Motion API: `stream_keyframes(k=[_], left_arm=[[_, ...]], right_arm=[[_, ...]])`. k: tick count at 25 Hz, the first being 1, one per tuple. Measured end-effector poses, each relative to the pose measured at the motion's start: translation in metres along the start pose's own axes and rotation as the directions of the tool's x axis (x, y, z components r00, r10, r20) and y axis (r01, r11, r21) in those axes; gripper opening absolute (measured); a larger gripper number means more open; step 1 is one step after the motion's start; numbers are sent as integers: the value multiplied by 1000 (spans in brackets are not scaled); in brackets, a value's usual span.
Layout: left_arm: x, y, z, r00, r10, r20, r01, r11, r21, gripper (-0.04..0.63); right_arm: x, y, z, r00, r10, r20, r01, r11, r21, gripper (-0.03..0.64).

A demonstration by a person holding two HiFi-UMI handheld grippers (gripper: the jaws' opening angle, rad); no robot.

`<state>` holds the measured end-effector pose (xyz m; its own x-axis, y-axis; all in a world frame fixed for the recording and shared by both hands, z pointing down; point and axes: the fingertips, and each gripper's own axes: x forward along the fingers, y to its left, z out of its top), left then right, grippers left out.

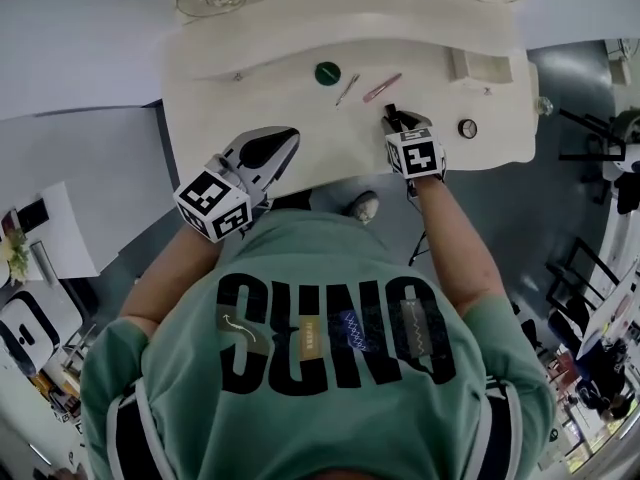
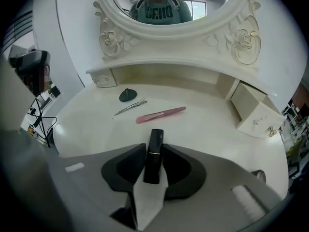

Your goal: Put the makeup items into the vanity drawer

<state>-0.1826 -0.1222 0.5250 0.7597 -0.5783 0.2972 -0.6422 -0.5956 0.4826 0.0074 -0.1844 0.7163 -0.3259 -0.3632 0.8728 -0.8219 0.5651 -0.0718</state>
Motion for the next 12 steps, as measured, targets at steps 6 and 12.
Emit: stream_keyframes(k=[6,12], left_arm=[[13,-21,10,999,-43,-6,43,998,35,5],[43,-82,44,988,-154,-7,154,982,106,5]], right_arm=[[-27,8,0,996,61,68,-62,998,15,101],[-141,-11,17,953,58,296,-88,992,88,101]])
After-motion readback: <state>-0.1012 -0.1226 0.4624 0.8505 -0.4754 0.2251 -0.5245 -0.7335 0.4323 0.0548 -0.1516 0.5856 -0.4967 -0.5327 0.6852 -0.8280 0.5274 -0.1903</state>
